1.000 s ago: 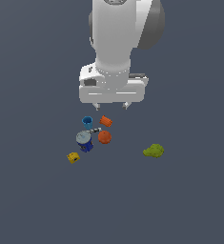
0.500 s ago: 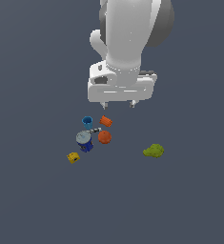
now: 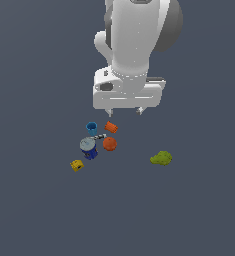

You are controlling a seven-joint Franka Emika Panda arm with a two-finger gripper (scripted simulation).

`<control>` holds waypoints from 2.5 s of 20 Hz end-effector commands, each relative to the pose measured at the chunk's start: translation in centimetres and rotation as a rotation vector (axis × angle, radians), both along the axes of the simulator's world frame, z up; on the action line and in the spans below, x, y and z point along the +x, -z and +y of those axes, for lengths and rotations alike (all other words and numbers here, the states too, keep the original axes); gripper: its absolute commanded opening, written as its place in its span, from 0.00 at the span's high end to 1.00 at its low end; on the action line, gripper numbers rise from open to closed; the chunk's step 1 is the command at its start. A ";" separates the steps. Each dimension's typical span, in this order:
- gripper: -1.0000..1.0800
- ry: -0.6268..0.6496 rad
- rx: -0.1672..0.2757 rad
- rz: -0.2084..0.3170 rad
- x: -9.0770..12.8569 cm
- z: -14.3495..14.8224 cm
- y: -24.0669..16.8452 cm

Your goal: Pick up a designated object from a clutter of objects.

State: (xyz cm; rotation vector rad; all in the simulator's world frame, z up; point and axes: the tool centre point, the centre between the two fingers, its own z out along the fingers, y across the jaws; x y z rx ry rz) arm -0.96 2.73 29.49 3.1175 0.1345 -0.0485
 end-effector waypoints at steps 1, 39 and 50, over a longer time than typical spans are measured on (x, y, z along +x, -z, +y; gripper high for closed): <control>0.04 0.035 0.005 0.000 0.5 -0.6 0.7; 0.04 1.027 0.005 -0.037 6.8 -21.3 22.2; 0.04 1.033 0.005 -0.038 6.7 -21.4 26.6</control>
